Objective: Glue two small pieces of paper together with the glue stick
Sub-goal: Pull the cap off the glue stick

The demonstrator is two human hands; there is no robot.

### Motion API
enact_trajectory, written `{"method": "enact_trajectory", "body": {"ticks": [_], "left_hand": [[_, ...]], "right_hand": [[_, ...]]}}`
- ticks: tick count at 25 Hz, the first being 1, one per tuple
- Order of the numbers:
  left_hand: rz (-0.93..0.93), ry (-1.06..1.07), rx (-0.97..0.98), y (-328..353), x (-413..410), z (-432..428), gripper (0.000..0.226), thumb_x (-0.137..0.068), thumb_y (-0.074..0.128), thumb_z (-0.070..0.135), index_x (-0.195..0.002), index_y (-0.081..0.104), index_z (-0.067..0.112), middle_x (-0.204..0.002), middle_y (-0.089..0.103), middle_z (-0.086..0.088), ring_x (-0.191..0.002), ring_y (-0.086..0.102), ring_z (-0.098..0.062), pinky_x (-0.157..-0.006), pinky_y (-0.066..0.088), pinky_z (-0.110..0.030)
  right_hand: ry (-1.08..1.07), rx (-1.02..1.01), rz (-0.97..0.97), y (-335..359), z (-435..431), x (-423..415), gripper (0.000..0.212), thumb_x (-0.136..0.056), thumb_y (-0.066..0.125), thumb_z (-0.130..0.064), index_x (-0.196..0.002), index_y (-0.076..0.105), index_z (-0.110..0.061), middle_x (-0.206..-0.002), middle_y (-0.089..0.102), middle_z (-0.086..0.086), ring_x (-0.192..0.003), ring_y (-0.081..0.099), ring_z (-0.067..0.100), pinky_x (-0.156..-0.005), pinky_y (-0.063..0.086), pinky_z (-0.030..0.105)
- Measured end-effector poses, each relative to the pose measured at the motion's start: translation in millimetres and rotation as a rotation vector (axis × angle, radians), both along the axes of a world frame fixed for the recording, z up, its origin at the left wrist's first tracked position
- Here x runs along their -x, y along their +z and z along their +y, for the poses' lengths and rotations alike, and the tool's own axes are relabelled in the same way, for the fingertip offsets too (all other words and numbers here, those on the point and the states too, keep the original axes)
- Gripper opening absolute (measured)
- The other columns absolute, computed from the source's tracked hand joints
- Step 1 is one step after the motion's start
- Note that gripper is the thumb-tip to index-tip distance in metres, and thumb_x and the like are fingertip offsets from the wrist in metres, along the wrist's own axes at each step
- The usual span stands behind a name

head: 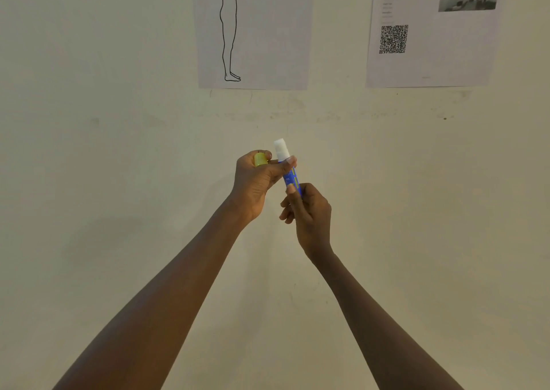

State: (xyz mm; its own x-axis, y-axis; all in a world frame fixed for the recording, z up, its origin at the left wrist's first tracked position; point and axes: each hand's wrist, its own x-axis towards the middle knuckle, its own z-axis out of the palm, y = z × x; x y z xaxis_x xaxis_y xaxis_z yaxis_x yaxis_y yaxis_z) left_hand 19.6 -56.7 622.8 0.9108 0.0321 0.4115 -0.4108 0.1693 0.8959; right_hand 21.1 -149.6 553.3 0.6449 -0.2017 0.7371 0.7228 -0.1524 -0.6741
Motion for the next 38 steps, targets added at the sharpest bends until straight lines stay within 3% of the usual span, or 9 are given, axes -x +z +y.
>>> {"method": "enact_trajectory", "body": {"ticks": [8, 11, 13, 18, 20, 23, 28, 32, 38], "left_hand": [[-0.007, -0.013, -0.059, -3, 0, 0, 0.027, -0.078, 0.065, 0.008, -0.098, 0.050, -0.003, -0.117, 0.056, -0.032, -0.109, 0.056, -0.043, -0.091, 0.048, -0.035], [0.019, -0.009, -0.024, -3, 1, 0, 0.037, -0.077, 0.067, 0.007, -0.106, 0.047, -0.004, -0.120, 0.055, -0.031, -0.111, 0.055, -0.043, -0.096, 0.048, -0.038], [0.010, -0.020, 0.005, -1, 3, 0, 0.032, -0.076, 0.067, 0.007, -0.098, 0.045, 0.002, -0.121, 0.054, -0.031, -0.111, 0.055, -0.043, -0.097, 0.048, -0.040], [-0.040, -0.037, -0.037, 1, 6, -5, 0.021, -0.077, 0.066, 0.008, -0.083, 0.046, 0.005, -0.105, 0.055, -0.028, -0.097, 0.059, -0.036, -0.079, 0.052, -0.024], [-0.039, -0.033, -0.061, 0, 7, -6, 0.019, -0.078, 0.065, 0.008, -0.087, 0.050, 0.002, -0.108, 0.057, -0.029, -0.101, 0.058, -0.039, -0.084, 0.051, -0.029], [-0.028, -0.057, -0.049, 1, 12, -7, 0.012, -0.079, 0.063, 0.007, -0.077, 0.051, 0.009, -0.108, 0.058, -0.027, -0.103, 0.057, -0.040, -0.089, 0.049, -0.035], [-0.039, -0.037, -0.022, 4, 13, -8, 0.021, -0.078, 0.065, 0.006, -0.073, 0.045, 0.009, -0.103, 0.055, -0.031, -0.109, 0.055, -0.046, -0.094, 0.050, -0.040], [-0.043, -0.013, -0.069, 2, 11, -10, 0.019, -0.078, 0.065, 0.007, -0.086, 0.049, 0.001, -0.116, 0.055, -0.035, -0.110, 0.055, -0.044, -0.092, 0.050, -0.037], [-0.034, -0.039, -0.076, -2, 9, -10, 0.024, -0.078, 0.065, 0.007, -0.094, 0.048, 0.001, -0.108, 0.059, -0.027, -0.098, 0.060, -0.035, -0.080, 0.051, -0.026]], "right_hand": [[0.114, -0.018, 0.072, 3, -1, 2, 0.031, -0.094, 0.035, -0.016, -0.068, 0.052, -0.013, -0.057, 0.058, 0.004, -0.036, 0.053, 0.007, -0.039, 0.042, 0.016], [0.157, -0.021, 0.088, 3, -3, 4, 0.023, -0.093, 0.038, -0.018, -0.081, 0.055, -0.008, -0.069, 0.061, 0.012, -0.044, 0.056, 0.009, -0.045, 0.046, 0.019], [0.124, -0.016, 0.060, 3, -3, 5, 0.015, -0.091, 0.044, -0.018, -0.091, 0.055, -0.007, -0.075, 0.061, 0.014, -0.051, 0.058, 0.013, -0.049, 0.047, 0.020], [0.124, -0.047, 0.045, 1, -4, 6, 0.019, -0.091, 0.043, -0.015, -0.085, 0.055, -0.001, -0.062, 0.061, 0.008, -0.044, 0.058, 0.007, -0.044, 0.045, 0.017], [0.196, -0.058, 0.091, 2, -8, 6, 0.026, -0.093, 0.039, -0.017, -0.082, 0.055, -0.001, -0.063, 0.062, 0.007, -0.043, 0.059, 0.008, -0.044, 0.045, 0.018], [0.236, -0.031, 0.110, 3, -12, 8, 0.028, -0.094, 0.036, -0.018, -0.083, 0.055, -0.001, -0.067, 0.063, 0.009, -0.045, 0.060, 0.009, -0.046, 0.047, 0.018], [0.061, -0.031, 0.042, 5, -11, 11, 0.017, -0.088, 0.052, -0.016, -0.095, 0.051, -0.001, -0.081, 0.060, 0.016, -0.050, 0.060, 0.009, -0.052, 0.050, 0.018], [0.070, -0.052, 0.052, 8, -14, 11, 0.014, -0.088, 0.050, -0.009, -0.090, 0.054, 0.004, -0.073, 0.063, 0.018, -0.045, 0.058, 0.007, -0.047, 0.047, 0.018], [0.202, -0.033, 0.103, 6, -17, 13, 0.012, -0.090, 0.045, -0.009, -0.090, 0.054, 0.000, -0.073, 0.064, 0.015, -0.048, 0.061, 0.010, -0.046, 0.046, 0.019]]}}
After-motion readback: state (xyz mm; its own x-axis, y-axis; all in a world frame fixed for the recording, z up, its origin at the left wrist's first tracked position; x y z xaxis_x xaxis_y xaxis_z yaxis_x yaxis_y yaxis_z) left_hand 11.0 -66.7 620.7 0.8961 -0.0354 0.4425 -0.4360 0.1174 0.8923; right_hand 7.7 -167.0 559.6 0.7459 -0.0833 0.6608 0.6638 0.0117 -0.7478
